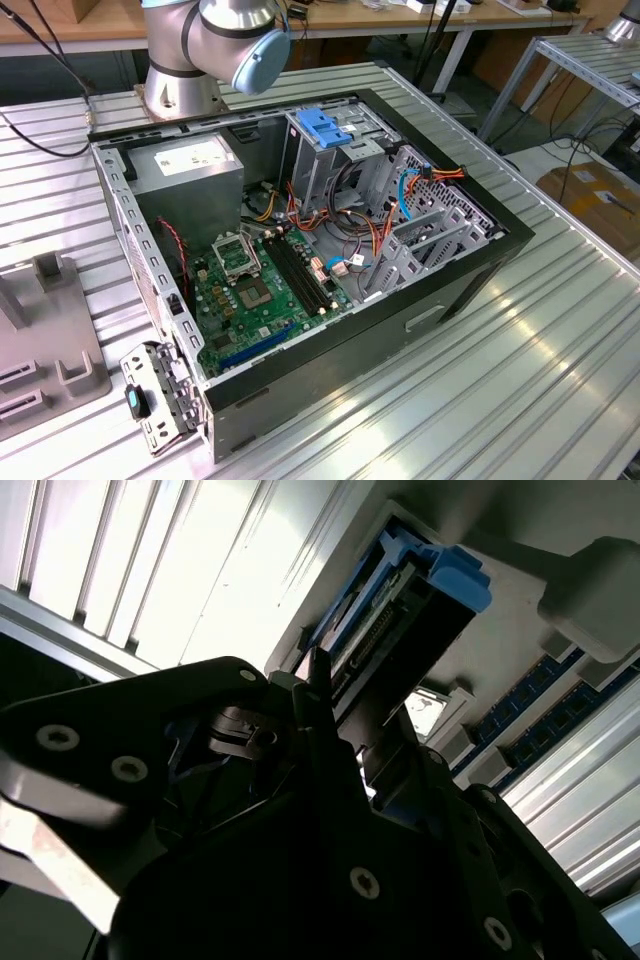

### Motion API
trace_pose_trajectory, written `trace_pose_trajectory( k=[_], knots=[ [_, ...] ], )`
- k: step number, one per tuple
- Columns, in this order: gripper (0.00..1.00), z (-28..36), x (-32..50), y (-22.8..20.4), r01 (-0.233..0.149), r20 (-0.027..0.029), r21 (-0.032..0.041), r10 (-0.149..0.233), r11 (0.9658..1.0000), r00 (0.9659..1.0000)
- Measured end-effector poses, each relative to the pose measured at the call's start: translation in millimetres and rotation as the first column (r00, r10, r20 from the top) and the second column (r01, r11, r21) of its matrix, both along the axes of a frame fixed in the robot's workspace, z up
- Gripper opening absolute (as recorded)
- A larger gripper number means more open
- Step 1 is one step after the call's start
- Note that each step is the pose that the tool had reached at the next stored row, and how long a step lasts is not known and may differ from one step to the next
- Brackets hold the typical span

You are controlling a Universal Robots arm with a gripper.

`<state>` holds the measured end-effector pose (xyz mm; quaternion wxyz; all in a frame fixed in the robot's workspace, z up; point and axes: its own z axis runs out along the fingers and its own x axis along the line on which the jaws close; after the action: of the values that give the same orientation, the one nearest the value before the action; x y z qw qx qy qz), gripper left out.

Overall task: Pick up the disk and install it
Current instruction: 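Pick up the disk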

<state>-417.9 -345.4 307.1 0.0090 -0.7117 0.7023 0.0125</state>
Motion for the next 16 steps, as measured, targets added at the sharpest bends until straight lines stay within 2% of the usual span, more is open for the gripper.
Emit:
trace_pose_trajectory(
  k=[9, 10, 16],
  knots=[
    [0.39, 0.7, 0.0, 0.0, 0.0, -0.0005, -0.0003, 0.0, 1.0, 1.0],
    [0.35, 0.7, 0.0, 0.0, 0.0, -0.0003, -0.0002, 0.0, 1.0, 1.0],
    [0.35, 1.2, 0.0, 0.0, 0.0, -0.0002, -0.0001, 0.0, 1.0, 1.0]
  ],
)
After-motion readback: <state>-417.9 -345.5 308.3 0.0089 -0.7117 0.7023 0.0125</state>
